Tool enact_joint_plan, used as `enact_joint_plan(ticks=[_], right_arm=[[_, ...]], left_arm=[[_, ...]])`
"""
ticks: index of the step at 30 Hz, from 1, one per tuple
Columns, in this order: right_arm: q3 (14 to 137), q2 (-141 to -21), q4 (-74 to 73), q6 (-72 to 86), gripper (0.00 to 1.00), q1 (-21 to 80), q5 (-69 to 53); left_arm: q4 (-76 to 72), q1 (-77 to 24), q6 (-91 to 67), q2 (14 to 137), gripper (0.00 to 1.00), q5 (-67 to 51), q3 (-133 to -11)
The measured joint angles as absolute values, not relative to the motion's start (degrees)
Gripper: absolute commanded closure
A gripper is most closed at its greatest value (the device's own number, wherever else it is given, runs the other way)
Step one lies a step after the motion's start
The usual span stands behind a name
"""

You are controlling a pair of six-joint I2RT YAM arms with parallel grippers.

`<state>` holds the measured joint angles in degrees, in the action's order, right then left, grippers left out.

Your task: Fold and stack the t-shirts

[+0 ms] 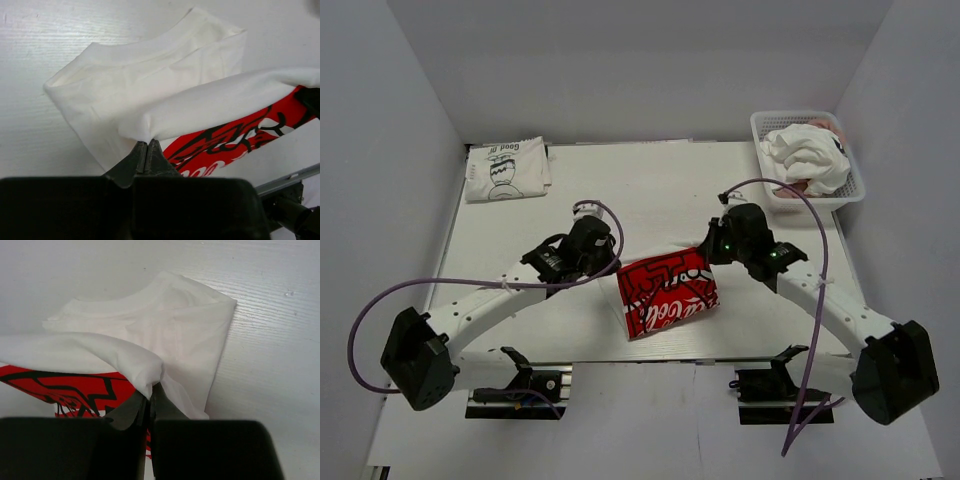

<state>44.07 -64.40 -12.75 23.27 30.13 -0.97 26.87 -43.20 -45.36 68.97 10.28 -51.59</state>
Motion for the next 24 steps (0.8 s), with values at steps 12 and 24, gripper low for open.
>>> enact_joint_plan(ticks=[12,24], right_arm=[[55.7,-93.0,-9.7,23.1,1.0,29.6,-0.3],[65.4,-104.4,-10.6,19.4,0.1,28.4,0.6]], left_arm=[[29.8,-41.9,-51.3,86.1,1.0,19.4,-55.0],[36.2,-35.6,-53.0,95.9,0.0,21.9,-61.3]])
